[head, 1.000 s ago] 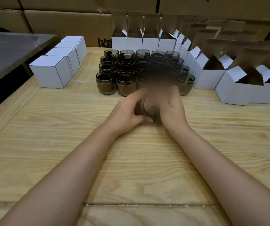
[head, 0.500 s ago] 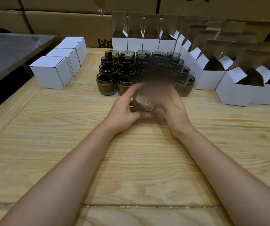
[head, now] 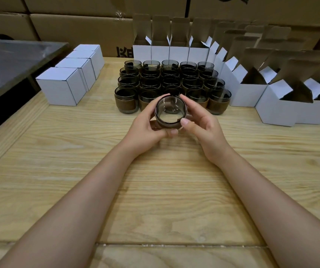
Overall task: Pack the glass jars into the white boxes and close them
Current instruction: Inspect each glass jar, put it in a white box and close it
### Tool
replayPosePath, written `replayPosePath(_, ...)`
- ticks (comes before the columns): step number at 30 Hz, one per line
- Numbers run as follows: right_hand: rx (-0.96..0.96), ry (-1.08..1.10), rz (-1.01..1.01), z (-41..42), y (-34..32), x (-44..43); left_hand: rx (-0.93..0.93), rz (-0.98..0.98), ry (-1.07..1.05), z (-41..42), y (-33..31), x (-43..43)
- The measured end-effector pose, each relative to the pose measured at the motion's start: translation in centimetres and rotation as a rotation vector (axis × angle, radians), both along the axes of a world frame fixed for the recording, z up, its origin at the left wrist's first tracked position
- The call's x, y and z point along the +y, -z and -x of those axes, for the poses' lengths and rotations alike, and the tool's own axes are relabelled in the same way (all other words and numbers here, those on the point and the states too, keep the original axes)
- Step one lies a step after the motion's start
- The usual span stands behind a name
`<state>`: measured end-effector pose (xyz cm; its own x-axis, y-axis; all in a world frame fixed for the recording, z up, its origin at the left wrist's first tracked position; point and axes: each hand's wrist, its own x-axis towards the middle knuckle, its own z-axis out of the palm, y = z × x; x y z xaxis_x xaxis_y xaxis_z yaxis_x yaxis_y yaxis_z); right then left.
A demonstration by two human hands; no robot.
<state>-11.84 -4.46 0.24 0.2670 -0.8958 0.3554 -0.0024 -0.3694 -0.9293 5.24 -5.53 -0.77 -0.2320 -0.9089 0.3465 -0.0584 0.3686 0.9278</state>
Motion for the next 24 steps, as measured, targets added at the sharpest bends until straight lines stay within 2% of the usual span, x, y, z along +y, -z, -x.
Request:
replayPosePath(7, 0.16, -0.017, 0.1, 0.01, 0.59, -0.12, 0.093, -0.133, 0.034, -0.26, -0.48, 0.43)
replayPosePath(15, 0.166, 0.141, 0.095, 0.01, 0.94, -0.62, 0.068, -0.122, 0.025, -0.17, -0.71, 0.54)
replayPosePath(24, -0.06, 0.182, -0.067, -0.36, 0.36, -0.32, 0.082, -0.205, 0.015, -0.01, -0.91, 0.53)
